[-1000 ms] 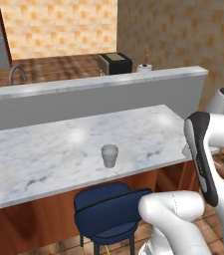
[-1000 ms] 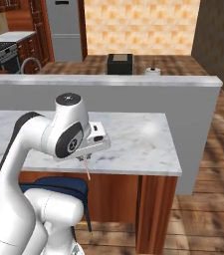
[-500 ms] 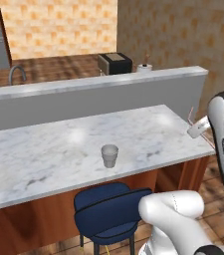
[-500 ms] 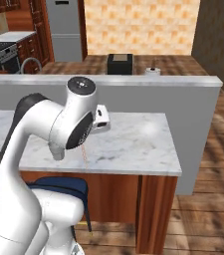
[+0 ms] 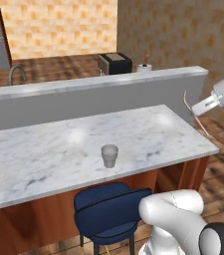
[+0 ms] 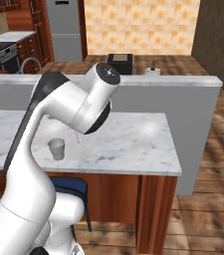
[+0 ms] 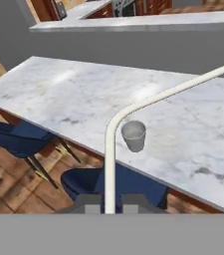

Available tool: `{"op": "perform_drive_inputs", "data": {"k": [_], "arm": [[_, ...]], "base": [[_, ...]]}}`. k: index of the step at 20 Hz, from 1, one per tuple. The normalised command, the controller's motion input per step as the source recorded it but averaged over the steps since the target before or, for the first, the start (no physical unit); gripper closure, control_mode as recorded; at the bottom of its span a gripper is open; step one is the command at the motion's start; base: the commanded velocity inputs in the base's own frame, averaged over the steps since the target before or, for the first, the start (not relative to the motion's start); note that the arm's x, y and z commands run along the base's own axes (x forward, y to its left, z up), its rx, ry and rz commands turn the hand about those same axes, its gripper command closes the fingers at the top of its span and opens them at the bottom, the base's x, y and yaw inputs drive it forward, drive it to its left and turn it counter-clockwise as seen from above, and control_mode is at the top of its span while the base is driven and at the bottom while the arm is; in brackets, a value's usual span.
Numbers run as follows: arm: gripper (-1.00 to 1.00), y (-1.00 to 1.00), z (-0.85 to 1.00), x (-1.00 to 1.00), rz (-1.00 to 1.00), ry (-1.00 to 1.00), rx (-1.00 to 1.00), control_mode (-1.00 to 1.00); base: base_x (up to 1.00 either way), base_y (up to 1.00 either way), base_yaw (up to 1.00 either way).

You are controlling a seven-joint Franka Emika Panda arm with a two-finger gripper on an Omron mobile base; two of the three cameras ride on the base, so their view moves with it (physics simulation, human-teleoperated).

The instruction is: Take a straw from the drawer in front and place it inside the glass cup on the dining counter.

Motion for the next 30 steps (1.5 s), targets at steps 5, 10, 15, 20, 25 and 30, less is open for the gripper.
{"op": "perform_drive_inputs", "data": {"k": [5,10,15,20,25,30], "arm": [[1.0,0.62,0.01,0.09,0.12,0.0,0.15,-1.0],[1.0,0.6,0.0,0.01,0.09,-0.02,0.11,-1.0],[1.0,0.24,0.0,-0.02,0.1,-0.15,0.13,-1.0],[1.0,0.06,0.0,-0.01,0.1,-0.2,0.14,-1.0],[1.0,0.06,0.0,0.37,0.1,-0.05,0.12,-1.0],[1.0,0.42,0.0,0.51,0.09,0.04,0.09,-1.0]], "base": [[0.0,0.0,0.0],[0.0,0.0,0.0],[0.0,0.0,0.0],[0.0,0.0,0.0],[0.0,0.0,0.0],[0.0,0.0,0.0]]}}
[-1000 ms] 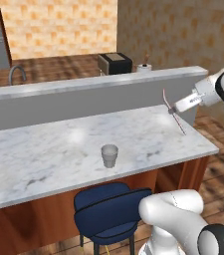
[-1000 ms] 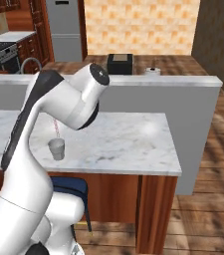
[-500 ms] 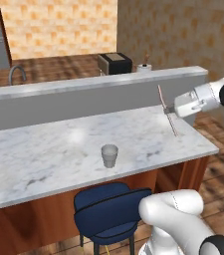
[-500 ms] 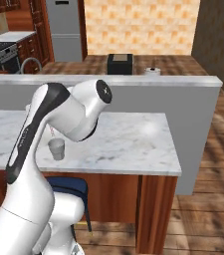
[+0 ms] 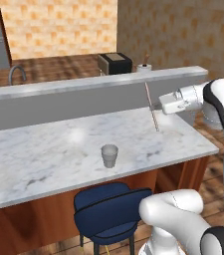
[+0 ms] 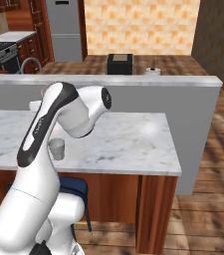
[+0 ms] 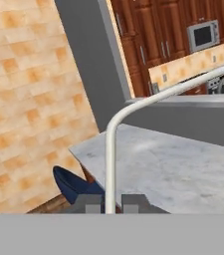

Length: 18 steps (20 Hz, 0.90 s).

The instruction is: Take a straw from the drawer in front and place it inside the glass cup on the dining counter.

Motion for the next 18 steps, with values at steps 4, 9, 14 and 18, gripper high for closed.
{"op": "perform_drive_inputs", "data": {"k": [4,9,14,18], "arm": [[1.0,0.54,-0.02,0.32,0.09,0.09,0.07,-1.0],[1.0,0.36,-0.23,0.01,0.09,0.1,0.04,-1.0],[1.0,0.13,-0.43,0.0,0.09,0.13,0.07,-1.0],[1.0,0.02,-0.47,0.08,0.09,0.13,0.11,-1.0]], "base": [[0.0,0.0,0.0],[0.0,0.0,0.0],[0.0,0.0,0.0],[0.0,0.0,0.0]]}}
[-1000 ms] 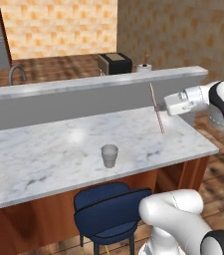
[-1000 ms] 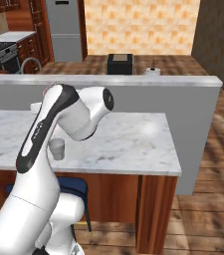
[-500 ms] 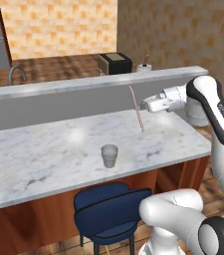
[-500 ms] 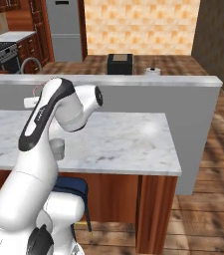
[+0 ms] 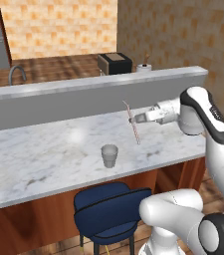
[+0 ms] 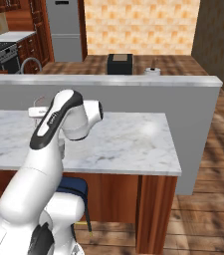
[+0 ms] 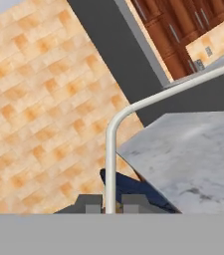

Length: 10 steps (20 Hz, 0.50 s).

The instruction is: Take a straw from the drawer in front and place it inside the glass cup on the dining counter.

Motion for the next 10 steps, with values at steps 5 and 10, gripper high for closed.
{"op": "perform_drive_inputs", "data": {"k": [5,10], "arm": [[1.0,0.1,-0.38,0.23,0.09,0.13,0.12,-1.0],[1.0,0.2,-0.14,0.34,0.08,0.05,0.11,-1.0]], "base": [[0.0,0.0,0.0],[0.0,0.0,0.0]]}}
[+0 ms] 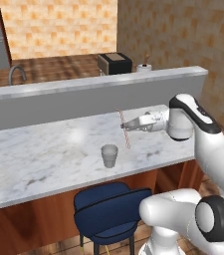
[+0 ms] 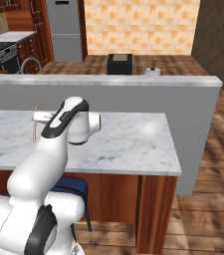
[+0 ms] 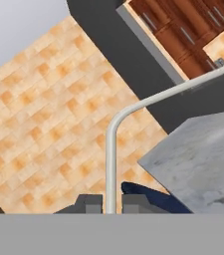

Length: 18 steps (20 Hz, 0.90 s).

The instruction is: Take a straw from the drawer in front and place it inside the glass cup on the dining counter.

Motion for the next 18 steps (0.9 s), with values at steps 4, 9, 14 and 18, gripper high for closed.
{"op": "perform_drive_inputs", "data": {"k": [4,9,14,18], "arm": [[1.0,0.09,-0.04,0.25,0.06,0.0,0.08,-1.0],[1.0,0.0,-0.02,0.19,0.02,0.0,0.03,-1.0],[1.0,0.0,-0.08,0.05,0.0,-0.01,0.0,-1.0],[1.0,0.0,-0.14,0.03,0.0,-0.01,0.0,-1.0]], "base": [[0.0,0.0,0.0],[0.0,0.0,0.0],[0.0,0.0,0.0],[0.0,0.0,0.0]]}}
